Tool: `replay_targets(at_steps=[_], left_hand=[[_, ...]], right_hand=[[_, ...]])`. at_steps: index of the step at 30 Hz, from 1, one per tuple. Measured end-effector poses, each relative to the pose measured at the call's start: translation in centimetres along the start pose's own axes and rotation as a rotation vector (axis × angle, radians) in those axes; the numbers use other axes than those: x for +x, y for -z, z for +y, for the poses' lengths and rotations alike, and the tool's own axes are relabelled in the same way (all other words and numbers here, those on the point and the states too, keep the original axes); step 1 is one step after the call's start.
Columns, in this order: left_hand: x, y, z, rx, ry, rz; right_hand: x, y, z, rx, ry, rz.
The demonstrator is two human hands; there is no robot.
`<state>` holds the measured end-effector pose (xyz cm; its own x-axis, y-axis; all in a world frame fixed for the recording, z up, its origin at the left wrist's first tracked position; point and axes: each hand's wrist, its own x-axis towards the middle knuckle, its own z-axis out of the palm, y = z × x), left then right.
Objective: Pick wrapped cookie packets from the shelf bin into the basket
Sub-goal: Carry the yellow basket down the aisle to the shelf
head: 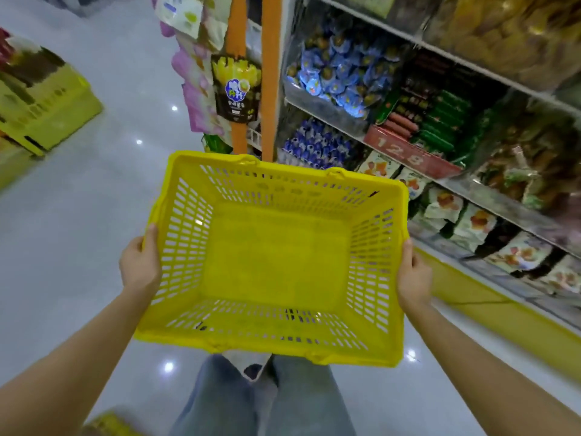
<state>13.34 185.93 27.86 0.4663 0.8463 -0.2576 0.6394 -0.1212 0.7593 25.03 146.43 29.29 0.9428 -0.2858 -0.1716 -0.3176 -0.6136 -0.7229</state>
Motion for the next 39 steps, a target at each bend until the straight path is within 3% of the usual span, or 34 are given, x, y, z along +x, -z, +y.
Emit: replay_targets(at_steps=[10,18,27,39], left_hand=[[2.7,-11.3,6.5,0.149,-0.12,-0.133],[5.7,-17.4,7.4,0.203,-0.152,-0.228],[13.8,-21.8,5.0,0.297,-0.185,-0.317],[24.4,-28.3,-6.0,0.18,-0.106,-0.341]], right_hand=[[6.7,2.3,4.7,-0.081,-0.229,0.097],[9.4,1.0,6.8,-0.102,-0.33,0.149],[9.3,-7.9,7.1,-0.133,-0.385,0.251],[12.6,-23.6,12.4,-0.188,-0.305,0.266]])
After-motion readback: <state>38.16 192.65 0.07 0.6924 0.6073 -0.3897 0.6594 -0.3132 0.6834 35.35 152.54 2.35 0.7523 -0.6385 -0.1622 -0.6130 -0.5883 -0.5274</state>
